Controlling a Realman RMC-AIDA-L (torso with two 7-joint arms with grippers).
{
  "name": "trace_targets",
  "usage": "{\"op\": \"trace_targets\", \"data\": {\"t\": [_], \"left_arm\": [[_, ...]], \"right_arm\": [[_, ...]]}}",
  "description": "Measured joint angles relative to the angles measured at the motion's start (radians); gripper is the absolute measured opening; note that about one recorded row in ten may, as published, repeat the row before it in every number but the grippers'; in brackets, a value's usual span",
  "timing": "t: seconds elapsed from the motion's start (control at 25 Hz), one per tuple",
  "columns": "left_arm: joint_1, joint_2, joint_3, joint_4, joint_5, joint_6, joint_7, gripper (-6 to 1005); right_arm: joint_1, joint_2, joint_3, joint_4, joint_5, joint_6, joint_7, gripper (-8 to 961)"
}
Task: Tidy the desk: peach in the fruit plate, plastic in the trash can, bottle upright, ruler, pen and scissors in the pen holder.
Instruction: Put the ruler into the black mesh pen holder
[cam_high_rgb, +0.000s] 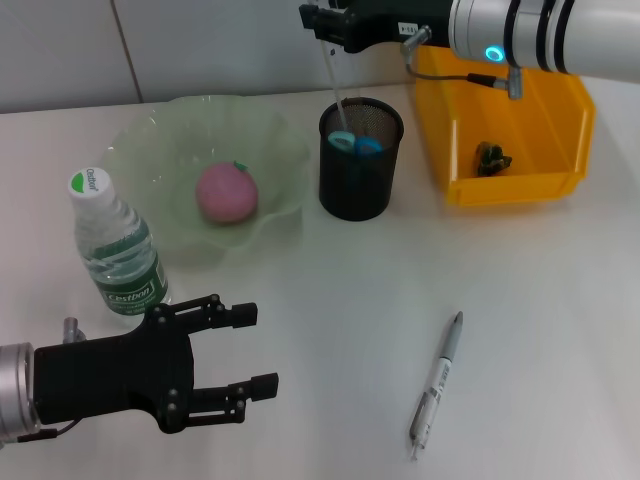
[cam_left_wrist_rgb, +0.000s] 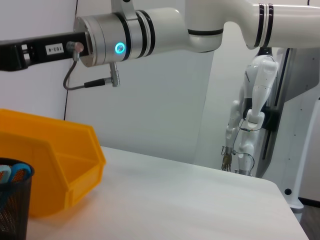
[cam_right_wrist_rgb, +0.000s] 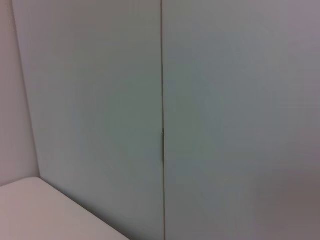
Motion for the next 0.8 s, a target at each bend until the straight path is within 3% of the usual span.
{"op": "trace_targets", "data": {"t": [0.8], "left_arm": [[0.000,0.000,0.000,0.000,0.000,-0.002,0.000,792]], "right_arm": [[-0.007,-0.002,0.000,0.027,0.000,0.023,-0.026,381]]}}
